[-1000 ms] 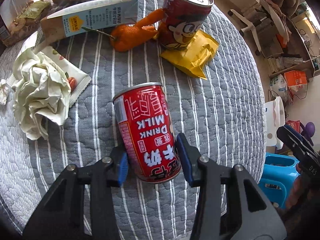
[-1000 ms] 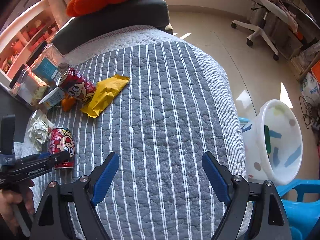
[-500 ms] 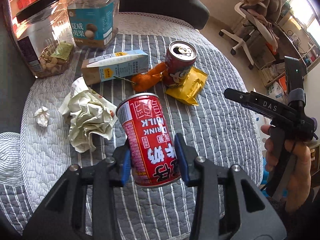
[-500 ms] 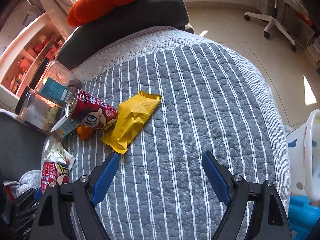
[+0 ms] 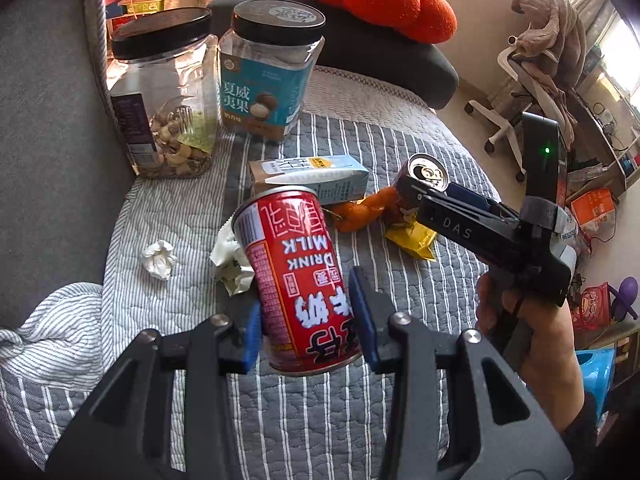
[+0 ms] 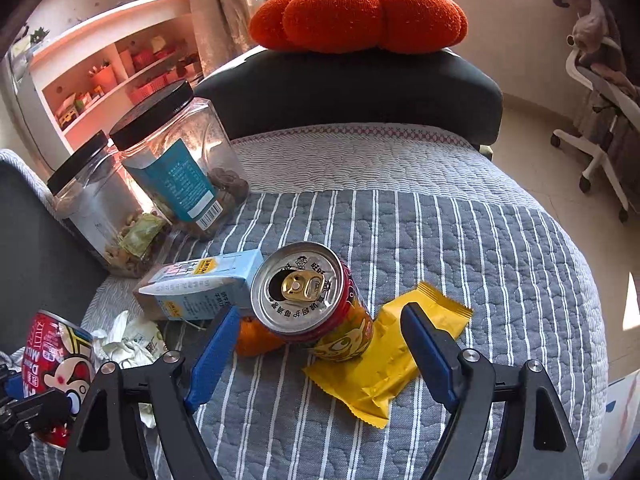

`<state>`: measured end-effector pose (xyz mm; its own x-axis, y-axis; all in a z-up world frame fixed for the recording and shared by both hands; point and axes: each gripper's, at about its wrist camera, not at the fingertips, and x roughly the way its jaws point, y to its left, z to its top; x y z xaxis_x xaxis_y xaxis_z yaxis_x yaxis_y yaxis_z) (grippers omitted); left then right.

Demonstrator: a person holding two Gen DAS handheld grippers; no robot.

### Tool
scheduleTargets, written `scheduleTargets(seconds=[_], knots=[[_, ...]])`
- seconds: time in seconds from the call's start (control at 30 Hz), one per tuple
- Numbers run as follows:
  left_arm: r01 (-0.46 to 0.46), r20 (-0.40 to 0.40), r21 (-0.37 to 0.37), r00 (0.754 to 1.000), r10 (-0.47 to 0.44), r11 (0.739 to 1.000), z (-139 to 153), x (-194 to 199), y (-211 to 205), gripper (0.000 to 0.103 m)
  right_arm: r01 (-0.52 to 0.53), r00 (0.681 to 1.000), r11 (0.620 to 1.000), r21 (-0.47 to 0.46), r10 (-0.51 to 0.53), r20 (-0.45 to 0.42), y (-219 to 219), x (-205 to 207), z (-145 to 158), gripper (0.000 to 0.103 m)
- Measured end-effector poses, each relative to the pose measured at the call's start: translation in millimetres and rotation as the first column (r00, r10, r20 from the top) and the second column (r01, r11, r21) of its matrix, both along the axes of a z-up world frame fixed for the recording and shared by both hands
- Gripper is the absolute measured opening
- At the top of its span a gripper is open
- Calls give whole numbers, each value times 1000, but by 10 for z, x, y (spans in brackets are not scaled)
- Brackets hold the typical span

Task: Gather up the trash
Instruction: 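Grasp the red pull-tab can with the right gripper while the left gripper lifts the milk can, then carry the milk can into the white bin and open the left gripper while the right carries its can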

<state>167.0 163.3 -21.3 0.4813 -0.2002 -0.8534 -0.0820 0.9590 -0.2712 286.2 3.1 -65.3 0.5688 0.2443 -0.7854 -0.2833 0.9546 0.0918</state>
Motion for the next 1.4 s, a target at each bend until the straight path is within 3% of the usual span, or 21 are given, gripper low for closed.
scheduleTargets(seconds=[0.1, 0.37, 0.47, 0.73, 1.1, 1.4], knots=[[8, -3, 7, 1000, -8, 1000, -14, 8, -21, 42, -12, 1000, 1000, -16, 12, -2, 25, 66, -83, 57], [28, 13, 8, 1000, -28, 1000, 40, 37, -125, 42, 16, 1000, 999, 36, -16, 3, -338, -192, 197, 57], [52, 19, 2, 998, -52, 999, 62, 44, -252, 42, 47, 999, 996, 73, -47, -6, -630, -353, 355, 57], [138, 37, -15, 990, -137, 990, 138, 37, -778, 42, 179, 984, 983, 35, -179, 3, -1560, -785, 663, 57], [307, 80, -26, 949, -304, 951, 278, 9, -1861, 42, 413, 911, 909, 53, -412, -20, -3085, -1392, 890, 57], [443, 94, -55, 895, -437, 895, 251, 29, -2788, 42, 563, 826, 823, 71, -560, -58, -4106, -1777, 856, 57]])
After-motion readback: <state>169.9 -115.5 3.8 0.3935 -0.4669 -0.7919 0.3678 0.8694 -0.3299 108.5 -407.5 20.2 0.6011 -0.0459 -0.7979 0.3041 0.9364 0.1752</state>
